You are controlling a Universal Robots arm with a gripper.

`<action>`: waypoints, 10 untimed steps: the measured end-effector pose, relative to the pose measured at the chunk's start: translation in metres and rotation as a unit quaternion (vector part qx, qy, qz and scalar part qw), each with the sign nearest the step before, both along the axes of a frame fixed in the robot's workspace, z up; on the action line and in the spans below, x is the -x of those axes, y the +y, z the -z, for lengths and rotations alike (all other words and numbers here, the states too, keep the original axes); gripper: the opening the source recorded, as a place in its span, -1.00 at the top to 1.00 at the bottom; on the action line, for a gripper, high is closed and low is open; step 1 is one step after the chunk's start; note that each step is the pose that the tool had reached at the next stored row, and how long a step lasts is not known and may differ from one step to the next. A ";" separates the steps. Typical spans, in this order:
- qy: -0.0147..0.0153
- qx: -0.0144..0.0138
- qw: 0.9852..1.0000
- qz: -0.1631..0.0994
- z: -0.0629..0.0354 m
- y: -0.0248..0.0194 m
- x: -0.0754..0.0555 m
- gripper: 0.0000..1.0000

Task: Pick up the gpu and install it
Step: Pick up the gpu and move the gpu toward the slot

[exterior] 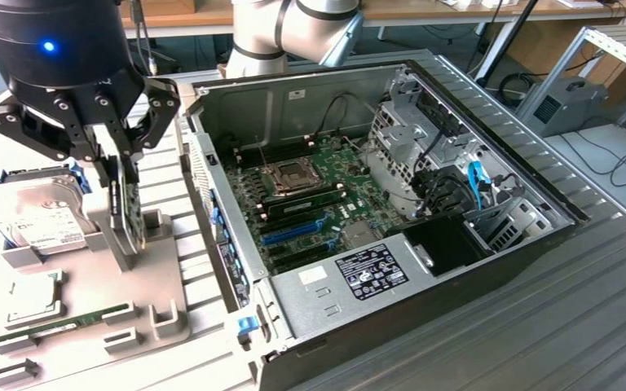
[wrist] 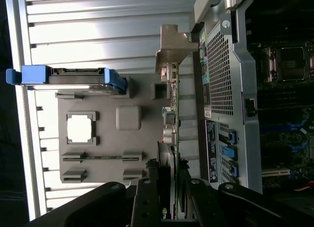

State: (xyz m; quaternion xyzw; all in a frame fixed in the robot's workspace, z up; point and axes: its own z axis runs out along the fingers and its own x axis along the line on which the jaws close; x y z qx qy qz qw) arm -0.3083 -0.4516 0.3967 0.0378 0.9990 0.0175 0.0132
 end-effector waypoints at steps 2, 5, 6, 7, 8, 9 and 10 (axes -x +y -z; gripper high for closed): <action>0.000 0.000 1.000 0.000 -0.0008 0.0001 0.000 0.47; 0.000 0.000 1.000 0.000 -0.0020 0.0001 0.000 0.47; 0.000 0.000 1.000 0.000 -0.0026 0.0002 0.000 0.47; 0.000 0.000 1.000 0.000 -0.0028 0.0002 0.000 0.47; 0.000 0.000 1.000 0.000 -0.0034 0.0002 0.000 0.47; 0.000 0.000 1.000 0.000 -0.0039 0.0002 0.000 0.47; 0.000 0.000 1.000 0.000 -0.0042 0.0002 0.000 0.47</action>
